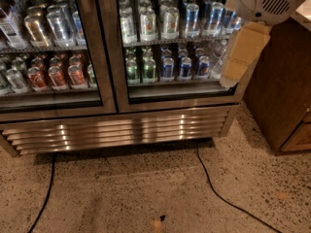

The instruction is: Open right fridge door

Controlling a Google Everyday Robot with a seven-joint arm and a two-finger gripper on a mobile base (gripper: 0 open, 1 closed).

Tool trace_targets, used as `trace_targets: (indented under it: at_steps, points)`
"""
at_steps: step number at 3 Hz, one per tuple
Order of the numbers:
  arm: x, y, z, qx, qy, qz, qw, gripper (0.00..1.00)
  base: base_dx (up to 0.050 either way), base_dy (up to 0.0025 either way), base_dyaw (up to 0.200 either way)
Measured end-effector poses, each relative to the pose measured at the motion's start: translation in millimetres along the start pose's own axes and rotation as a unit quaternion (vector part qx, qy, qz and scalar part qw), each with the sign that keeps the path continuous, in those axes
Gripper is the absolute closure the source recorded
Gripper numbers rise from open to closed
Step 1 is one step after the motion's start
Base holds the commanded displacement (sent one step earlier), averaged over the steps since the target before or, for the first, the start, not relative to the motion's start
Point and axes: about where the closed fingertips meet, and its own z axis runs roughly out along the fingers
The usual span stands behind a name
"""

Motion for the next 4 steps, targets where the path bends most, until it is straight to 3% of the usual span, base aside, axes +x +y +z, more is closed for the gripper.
trace_targets:
  at_steps: [1, 2, 3, 4]
  points:
    - [0, 0, 0, 0.0, 0.0, 0.0, 1.0, 0.0, 0.0, 0.0, 0.0]
    - [-23, -20, 7, 0.006, -0.01, -0.01, 0.9999, 0.0, 0.0, 0.0, 0.0]
    - [-65, -54, 45, -0.017, 0.001, -0.03, 0.9994, 0.0, 0.0, 0.0, 0.0]
    - [-110, -65, 62, -0.025, -0.015, -0.057, 0.9979, 0.0, 0.0, 0.0, 0.0]
